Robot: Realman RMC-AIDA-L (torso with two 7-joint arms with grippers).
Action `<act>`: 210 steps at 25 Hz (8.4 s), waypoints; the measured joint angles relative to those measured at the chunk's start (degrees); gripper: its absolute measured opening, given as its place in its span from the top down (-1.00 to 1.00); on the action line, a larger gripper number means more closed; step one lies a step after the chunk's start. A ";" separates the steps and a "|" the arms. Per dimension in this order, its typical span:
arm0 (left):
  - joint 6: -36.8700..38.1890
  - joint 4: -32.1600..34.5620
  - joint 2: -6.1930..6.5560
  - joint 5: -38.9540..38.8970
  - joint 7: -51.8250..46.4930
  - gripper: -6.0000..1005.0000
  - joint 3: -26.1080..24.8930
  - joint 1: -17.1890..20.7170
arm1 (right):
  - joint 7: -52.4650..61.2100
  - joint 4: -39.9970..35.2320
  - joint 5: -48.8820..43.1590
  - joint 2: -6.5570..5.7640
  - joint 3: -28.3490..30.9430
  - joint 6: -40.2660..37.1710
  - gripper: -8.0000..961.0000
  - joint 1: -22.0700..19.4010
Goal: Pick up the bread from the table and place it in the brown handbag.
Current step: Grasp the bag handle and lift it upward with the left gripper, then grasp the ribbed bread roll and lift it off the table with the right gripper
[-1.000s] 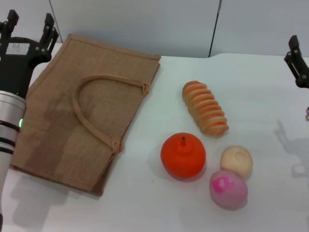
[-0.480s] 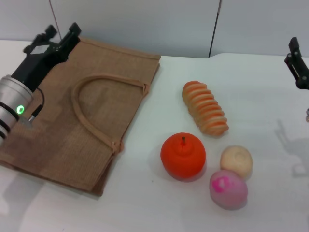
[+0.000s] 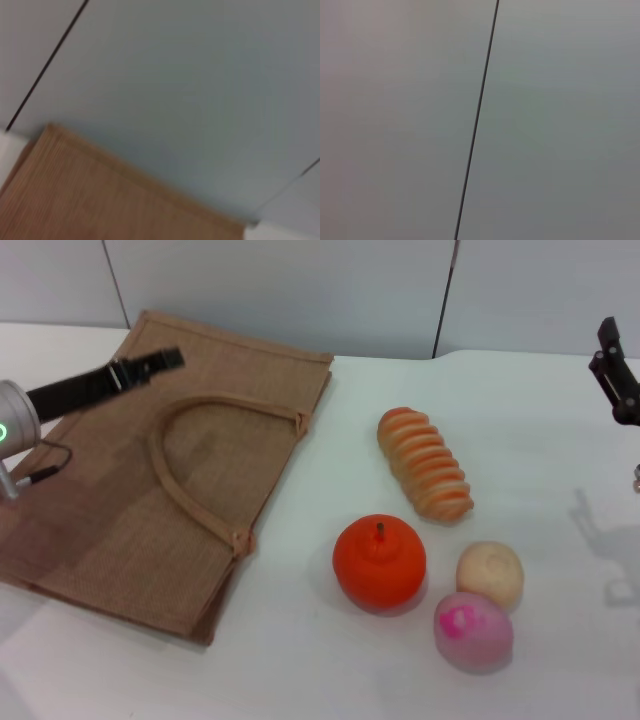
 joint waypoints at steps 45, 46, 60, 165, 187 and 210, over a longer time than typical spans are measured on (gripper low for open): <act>-16.60 -1.35 -0.20 32.13 -11.66 -0.44 -0.02 -11.04 | 0.00 0.00 0.00 0.00 0.00 0.01 -0.78 0.01; -16.74 -1.29 -0.22 32.14 -11.51 -0.42 -0.01 -11.04 | 0.00 0.00 0.00 0.00 0.00 0.01 -0.77 0.00; -16.61 -0.79 -0.17 32.76 -11.30 0.05 0.02 -11.19 | 0.00 0.00 0.00 0.00 0.00 0.10 -0.77 -0.07; 25.84 1.45 0.10 -15.38 19.13 0.77 -0.08 2.16 | -5.80 -14.07 -2.26 -1.94 15.17 -82.59 -0.70 16.71; 27.69 1.54 0.15 -16.17 19.13 0.77 -0.08 2.43 | -6.34 -13.05 -2.20 -1.67 16.17 -85.47 -0.41 18.01; 33.12 0.91 1.49 -18.28 17.89 0.78 -0.17 3.37 | -24.75 -33.18 -2.29 -2.19 22.14 -88.81 -0.04 6.05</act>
